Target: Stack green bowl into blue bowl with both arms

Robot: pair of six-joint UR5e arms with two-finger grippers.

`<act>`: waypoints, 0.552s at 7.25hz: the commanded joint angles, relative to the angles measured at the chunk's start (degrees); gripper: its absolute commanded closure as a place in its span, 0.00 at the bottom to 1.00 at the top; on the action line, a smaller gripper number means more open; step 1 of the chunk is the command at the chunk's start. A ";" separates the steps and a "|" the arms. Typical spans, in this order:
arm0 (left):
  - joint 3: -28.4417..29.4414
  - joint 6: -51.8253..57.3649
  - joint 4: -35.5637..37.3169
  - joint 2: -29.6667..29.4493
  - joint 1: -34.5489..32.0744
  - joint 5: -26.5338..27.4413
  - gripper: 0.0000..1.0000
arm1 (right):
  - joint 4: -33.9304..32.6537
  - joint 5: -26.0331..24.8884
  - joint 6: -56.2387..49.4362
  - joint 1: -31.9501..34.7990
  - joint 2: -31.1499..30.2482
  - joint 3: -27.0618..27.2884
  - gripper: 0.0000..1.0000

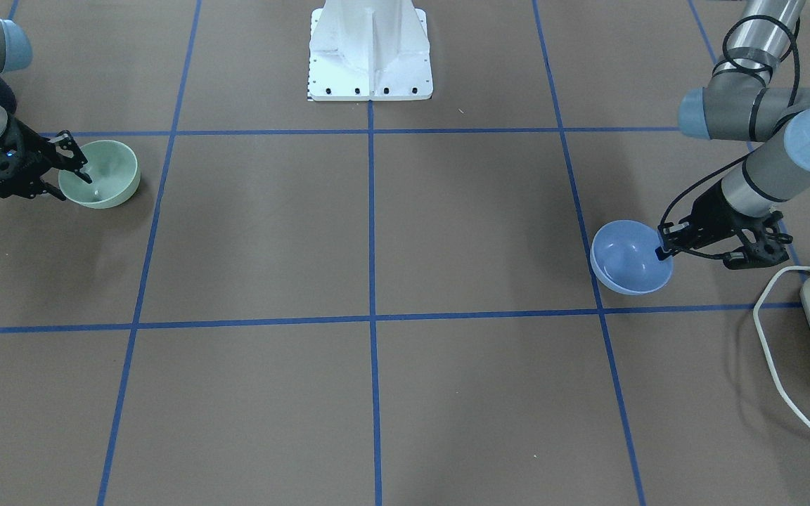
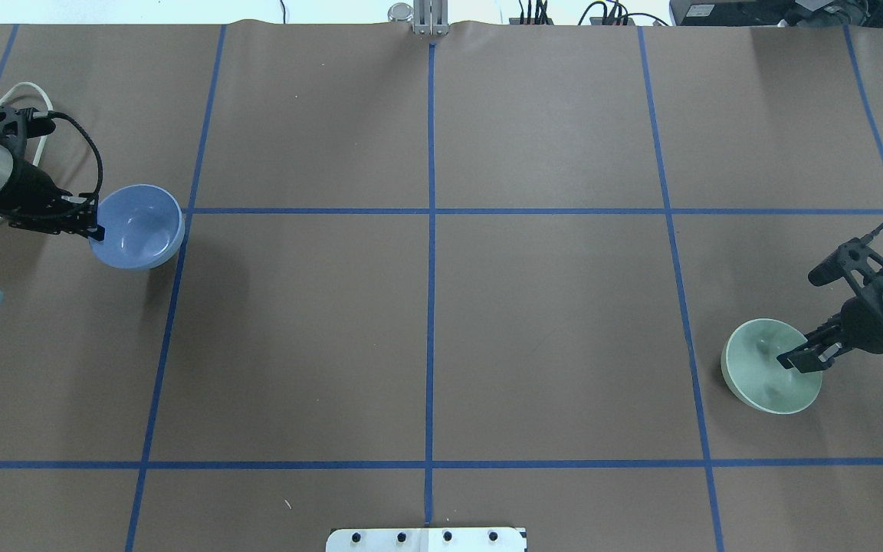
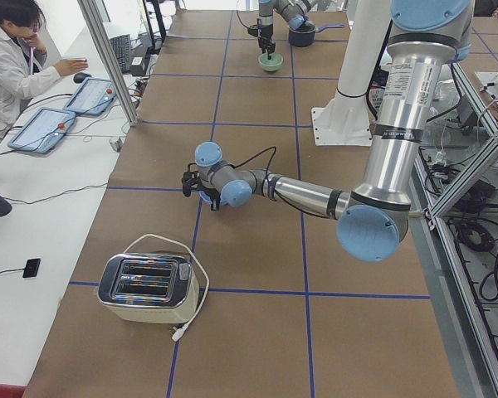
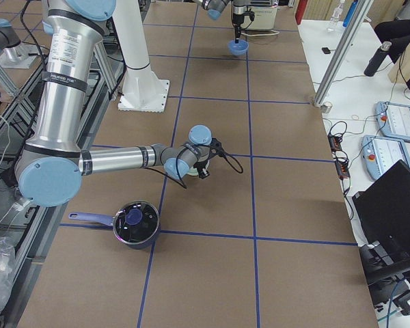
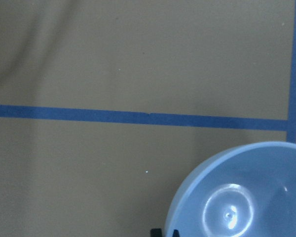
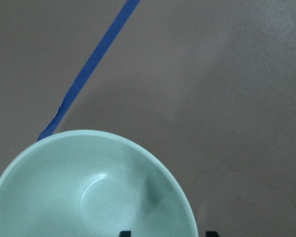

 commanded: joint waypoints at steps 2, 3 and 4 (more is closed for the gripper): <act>-0.63 -8.13 0.49 -3.81 0.09 -0.64 0.89 | 0.04 -2.39 -0.17 0.11 -0.45 -0.04 0.71; -0.71 -8.76 0.49 -4.25 0.09 -0.64 0.89 | 0.04 -2.40 -0.35 0.11 -0.54 0.05 0.72; -0.98 -9.99 0.58 -4.69 0.17 -0.64 0.89 | 0.04 -2.40 -0.35 0.11 -0.54 0.05 0.73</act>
